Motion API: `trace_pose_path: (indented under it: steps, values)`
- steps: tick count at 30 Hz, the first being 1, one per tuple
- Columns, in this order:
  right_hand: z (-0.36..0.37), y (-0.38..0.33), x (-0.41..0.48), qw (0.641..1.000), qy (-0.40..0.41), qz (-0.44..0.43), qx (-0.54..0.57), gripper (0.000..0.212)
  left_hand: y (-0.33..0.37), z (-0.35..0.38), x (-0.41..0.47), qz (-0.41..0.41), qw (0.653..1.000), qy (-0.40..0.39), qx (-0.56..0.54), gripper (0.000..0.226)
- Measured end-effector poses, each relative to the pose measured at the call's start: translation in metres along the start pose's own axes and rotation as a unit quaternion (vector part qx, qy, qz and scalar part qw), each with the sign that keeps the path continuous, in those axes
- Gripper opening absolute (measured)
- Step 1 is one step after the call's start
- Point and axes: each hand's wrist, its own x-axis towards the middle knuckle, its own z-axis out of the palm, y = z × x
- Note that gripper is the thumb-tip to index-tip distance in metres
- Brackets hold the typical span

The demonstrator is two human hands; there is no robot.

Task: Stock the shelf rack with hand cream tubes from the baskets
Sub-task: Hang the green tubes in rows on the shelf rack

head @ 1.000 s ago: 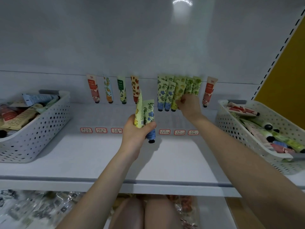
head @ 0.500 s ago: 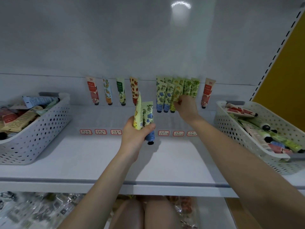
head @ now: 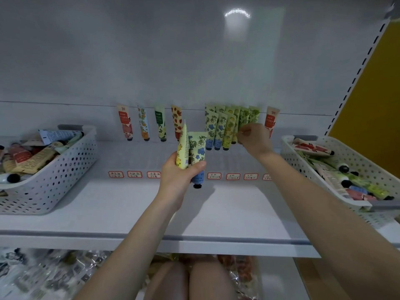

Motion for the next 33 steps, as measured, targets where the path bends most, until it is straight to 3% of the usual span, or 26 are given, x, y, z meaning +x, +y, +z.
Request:
trace_pose_path:
  steps: [2,6,11,19,23,27,33]
  values:
    - [-0.014,-0.012,-0.014,0.996,0.02,-0.013,0.082,0.019,0.003,0.003,-0.003,0.006,1.0,-0.001,-0.001,0.031]
    - [-0.037,-0.041,-0.052,0.962,-0.096,-0.016,0.256,0.014,0.007,0.013,-0.012,0.014,1.0,-0.012,0.001,0.032]
    - [-0.047,-0.054,-0.08,0.95,-0.151,-0.032,0.271,0.007,0.012,0.024,-0.026,0.025,0.999,-0.032,-0.001,0.032]
    - [-0.055,-0.046,-0.087,0.924,-0.085,0.02,0.373,0.005,0.013,0.021,-0.044,0.004,0.997,-0.071,-0.003,0.028]
    - [-0.058,-0.041,-0.091,0.906,-0.113,0.058,0.404,0.017,0.011,0.023,-0.048,-0.007,0.997,-0.071,-0.013,0.026]
    - [-0.05,-0.034,-0.096,0.914,-0.16,0.073,0.365,0.016,0.008,0.026,-0.047,-0.018,0.997,-0.076,-0.015,0.024]
    - [-0.046,-0.026,-0.078,0.933,-0.083,0.069,0.343,0.006,-0.001,0.022,-0.038,-0.022,0.998,-0.044,0.031,0.021]
